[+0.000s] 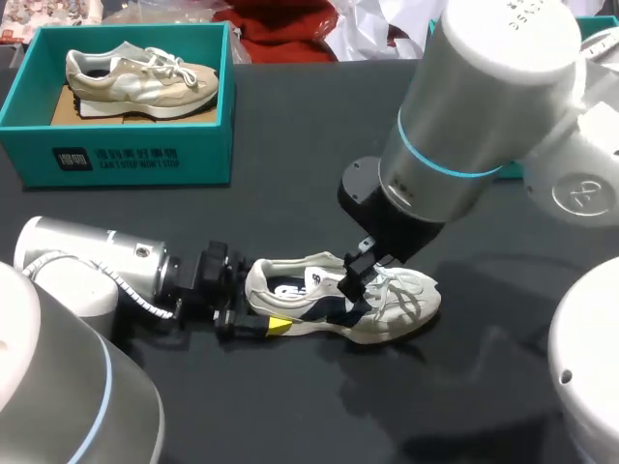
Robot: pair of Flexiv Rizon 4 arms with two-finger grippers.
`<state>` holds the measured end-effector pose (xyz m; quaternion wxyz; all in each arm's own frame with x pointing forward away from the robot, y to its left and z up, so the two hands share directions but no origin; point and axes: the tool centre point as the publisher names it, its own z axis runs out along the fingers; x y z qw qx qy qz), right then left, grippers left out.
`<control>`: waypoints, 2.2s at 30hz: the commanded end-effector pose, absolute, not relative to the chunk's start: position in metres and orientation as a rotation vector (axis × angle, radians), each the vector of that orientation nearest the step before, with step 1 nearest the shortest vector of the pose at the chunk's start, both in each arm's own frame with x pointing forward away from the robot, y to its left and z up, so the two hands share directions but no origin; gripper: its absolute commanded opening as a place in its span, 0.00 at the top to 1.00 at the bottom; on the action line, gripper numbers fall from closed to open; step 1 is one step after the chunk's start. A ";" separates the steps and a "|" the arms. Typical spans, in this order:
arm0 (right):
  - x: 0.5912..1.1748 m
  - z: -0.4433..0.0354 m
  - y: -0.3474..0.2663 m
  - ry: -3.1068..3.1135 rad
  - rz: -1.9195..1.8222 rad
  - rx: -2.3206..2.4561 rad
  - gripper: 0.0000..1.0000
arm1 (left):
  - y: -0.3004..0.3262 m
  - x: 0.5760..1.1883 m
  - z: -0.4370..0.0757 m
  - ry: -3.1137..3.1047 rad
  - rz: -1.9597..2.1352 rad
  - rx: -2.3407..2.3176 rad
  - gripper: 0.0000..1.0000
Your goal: Take the shoe out of the shoebox, open the shoe tongue, remove and reinsert the insole, then place the shoe into the shoebox
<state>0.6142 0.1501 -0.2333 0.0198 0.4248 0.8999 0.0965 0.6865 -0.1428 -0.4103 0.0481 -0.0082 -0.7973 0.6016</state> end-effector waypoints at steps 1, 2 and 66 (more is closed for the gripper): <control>0.612 -0.237 0.195 2.647 -0.084 1.530 0.00 | -0.140 0.688 -0.414 -2.431 1.834 -0.026 1.00; 0.610 -0.236 0.202 2.609 -0.090 1.585 0.00 | -0.140 0.688 -0.414 -2.431 1.834 -0.026 1.00; 0.664 -0.305 0.225 1.941 -0.326 2.092 0.00 | -0.140 0.688 -0.414 -2.431 1.834 -0.026 1.00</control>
